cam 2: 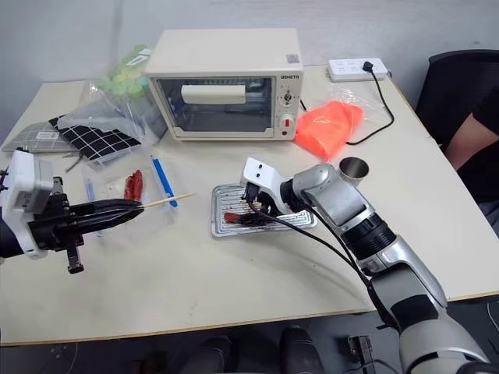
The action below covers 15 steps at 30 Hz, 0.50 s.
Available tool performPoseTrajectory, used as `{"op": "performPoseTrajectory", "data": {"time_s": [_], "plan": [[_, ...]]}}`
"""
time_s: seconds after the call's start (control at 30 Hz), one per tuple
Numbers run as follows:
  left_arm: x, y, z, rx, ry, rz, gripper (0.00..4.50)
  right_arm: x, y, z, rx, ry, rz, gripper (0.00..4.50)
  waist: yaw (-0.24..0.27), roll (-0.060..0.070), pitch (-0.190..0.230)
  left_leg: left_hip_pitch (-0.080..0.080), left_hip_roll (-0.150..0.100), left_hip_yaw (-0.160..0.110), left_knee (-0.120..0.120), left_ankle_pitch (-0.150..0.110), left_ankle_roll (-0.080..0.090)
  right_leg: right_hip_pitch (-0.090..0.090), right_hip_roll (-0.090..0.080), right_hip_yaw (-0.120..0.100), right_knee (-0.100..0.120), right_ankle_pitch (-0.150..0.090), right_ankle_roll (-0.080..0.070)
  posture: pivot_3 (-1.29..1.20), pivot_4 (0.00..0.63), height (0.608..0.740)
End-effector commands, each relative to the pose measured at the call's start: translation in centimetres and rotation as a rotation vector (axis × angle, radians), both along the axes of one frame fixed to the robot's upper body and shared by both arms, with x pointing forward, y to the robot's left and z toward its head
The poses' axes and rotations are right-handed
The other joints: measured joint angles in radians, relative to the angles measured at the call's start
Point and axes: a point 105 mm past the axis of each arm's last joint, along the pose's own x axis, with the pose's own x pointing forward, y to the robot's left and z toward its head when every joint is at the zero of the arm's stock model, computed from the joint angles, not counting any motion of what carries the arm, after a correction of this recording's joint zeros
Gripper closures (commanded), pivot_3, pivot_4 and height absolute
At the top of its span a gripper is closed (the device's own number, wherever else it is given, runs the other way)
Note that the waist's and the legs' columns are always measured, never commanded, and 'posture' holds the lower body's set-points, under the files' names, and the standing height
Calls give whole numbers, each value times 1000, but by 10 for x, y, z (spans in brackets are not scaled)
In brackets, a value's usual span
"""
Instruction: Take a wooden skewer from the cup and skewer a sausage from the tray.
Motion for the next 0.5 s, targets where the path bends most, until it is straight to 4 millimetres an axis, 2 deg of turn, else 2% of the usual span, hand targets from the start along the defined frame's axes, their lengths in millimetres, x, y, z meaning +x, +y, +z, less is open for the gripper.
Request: {"op": "performPoseTrajectory", "data": {"time_s": [0.03, 0.13, 0.33, 0.5], "plan": [[1, 1, 8, 19, -48, 4, 4500, 1, 3, -7, -16, -29, 15, 1079, 0, 0, 0, 0, 0, 0, 0, 0, 0, 0, 0, 0, 0, 0, 0, 0, 150, 740], [2, 0, 7, 22, -49, 0, 4500, 1, 1, -11, -21, -22, 13, 1545, -1, 0, 0, 0, 0, 0, 0, 0, 0, 0, 0, 0, 0, 0, 0, 0, 150, 740], [3, -1, 6, 25, -55, -8, 4500, 1, -1, -16, -26, -5, 0, 3133, -2, 0, 0, 0, 0, 0, 0, 0, 0, 0, 0, 0, 0, 0, 0, 0, 150, 740], [4, -1, 6, 28, -61, -10, 4500, 1, -2, -18, -25, 6, -6, 3133, -3, 0, 0, 0, 0, 0, 0, 0, 0, 0, 0, 0, 1, 0, 0, 0, 150, 740]]}}
